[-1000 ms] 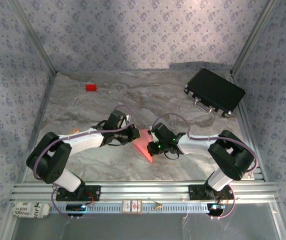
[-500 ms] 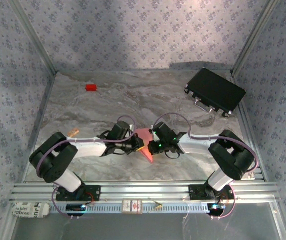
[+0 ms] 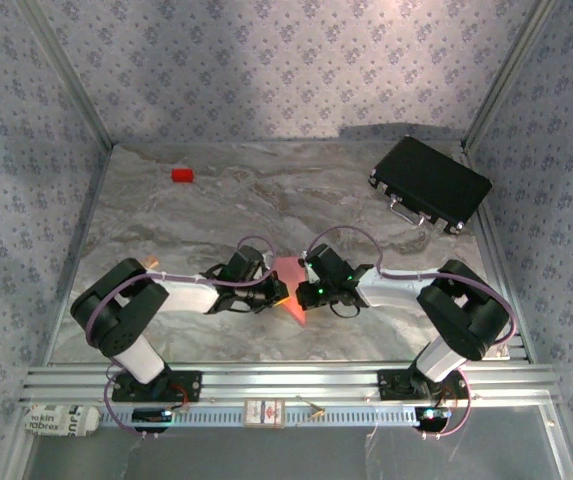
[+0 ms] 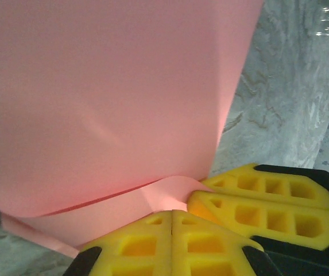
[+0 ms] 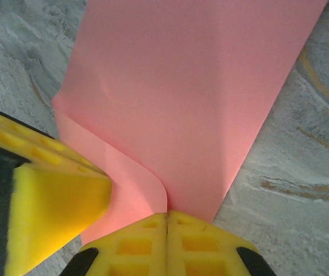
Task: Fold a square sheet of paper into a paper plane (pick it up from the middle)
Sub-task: Third fold the triangle at the center of the table.
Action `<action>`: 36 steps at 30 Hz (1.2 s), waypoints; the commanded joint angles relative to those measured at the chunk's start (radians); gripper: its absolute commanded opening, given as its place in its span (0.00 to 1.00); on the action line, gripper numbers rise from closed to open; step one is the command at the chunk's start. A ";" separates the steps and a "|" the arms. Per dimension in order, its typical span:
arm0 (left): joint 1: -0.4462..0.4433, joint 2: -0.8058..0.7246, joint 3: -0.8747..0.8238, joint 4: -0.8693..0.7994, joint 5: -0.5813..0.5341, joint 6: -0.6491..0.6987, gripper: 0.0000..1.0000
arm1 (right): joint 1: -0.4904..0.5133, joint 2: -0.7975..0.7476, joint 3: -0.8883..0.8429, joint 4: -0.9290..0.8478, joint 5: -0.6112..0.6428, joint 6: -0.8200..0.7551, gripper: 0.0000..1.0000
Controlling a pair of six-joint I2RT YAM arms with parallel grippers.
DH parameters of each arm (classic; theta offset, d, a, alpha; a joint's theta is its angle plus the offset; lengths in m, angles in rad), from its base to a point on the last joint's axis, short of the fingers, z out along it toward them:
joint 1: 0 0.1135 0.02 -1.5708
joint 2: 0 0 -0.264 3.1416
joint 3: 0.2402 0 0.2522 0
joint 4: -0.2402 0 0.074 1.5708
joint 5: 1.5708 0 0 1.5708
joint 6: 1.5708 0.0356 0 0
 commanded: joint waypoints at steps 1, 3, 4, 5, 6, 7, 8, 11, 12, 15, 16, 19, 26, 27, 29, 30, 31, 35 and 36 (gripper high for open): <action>-0.009 0.020 -0.015 0.010 -0.021 0.019 0.00 | -0.012 0.018 -0.025 -0.072 0.038 0.009 0.00; -0.008 0.030 -0.015 0.010 -0.025 0.022 0.00 | -0.012 0.018 -0.025 -0.071 0.036 0.009 0.00; -0.008 0.036 -0.015 0.012 -0.027 0.023 0.00 | -0.012 0.020 -0.024 -0.071 0.035 0.009 0.00; -0.009 0.042 -0.015 0.011 -0.025 0.025 0.00 | -0.013 0.021 -0.022 -0.071 0.033 0.008 0.00; -0.010 0.048 -0.014 0.013 -0.025 0.025 0.00 | -0.013 0.021 -0.023 -0.071 0.032 0.008 0.00; -0.011 0.052 -0.013 0.014 -0.027 0.026 0.00 | -0.012 0.022 -0.022 -0.072 0.031 0.007 0.00; -0.014 0.054 -0.013 0.010 -0.027 0.027 0.00 | -0.013 0.023 -0.020 -0.071 0.032 0.006 0.00; -0.020 0.051 -0.014 -0.010 -0.039 0.034 0.00 | -0.013 0.018 -0.021 -0.072 0.030 0.006 0.00; -0.020 0.050 -0.016 -0.013 -0.041 0.035 0.00 | -0.012 0.015 -0.020 -0.071 0.031 0.007 0.01; -0.021 0.044 -0.016 -0.026 -0.045 0.040 0.00 | -0.016 -0.006 -0.007 -0.086 0.021 0.006 0.04; -0.021 0.042 -0.015 -0.028 -0.046 0.041 0.00 | -0.016 -0.018 -0.001 -0.093 0.022 0.006 0.07; -0.021 0.042 -0.012 -0.032 -0.047 0.043 0.00 | -0.031 -0.068 0.005 -0.121 0.029 0.012 0.15; -0.020 0.042 -0.009 -0.035 -0.049 0.043 0.00 | -0.072 -0.208 -0.018 -0.143 -0.050 0.023 0.34; -0.020 0.042 -0.010 -0.034 -0.049 0.043 0.00 | -0.072 -0.215 -0.018 -0.139 -0.093 0.022 0.34; -0.021 0.042 -0.010 -0.032 -0.050 0.043 0.00 | -0.069 -0.212 -0.022 -0.114 -0.197 0.023 0.30; -0.020 0.043 -0.009 -0.032 -0.051 0.043 0.00 | -0.065 -0.206 -0.021 -0.107 -0.233 0.028 0.25; -0.021 0.044 -0.009 -0.032 -0.050 0.044 0.00 | -0.052 -0.197 -0.017 -0.110 -0.251 0.033 0.19; -0.020 0.046 -0.010 -0.030 -0.054 0.042 0.00 | 0.006 -0.154 0.015 -0.121 -0.260 0.046 0.08; -0.020 0.047 -0.009 -0.029 -0.053 0.040 0.00 | 0.023 -0.141 0.024 -0.123 -0.253 0.048 0.08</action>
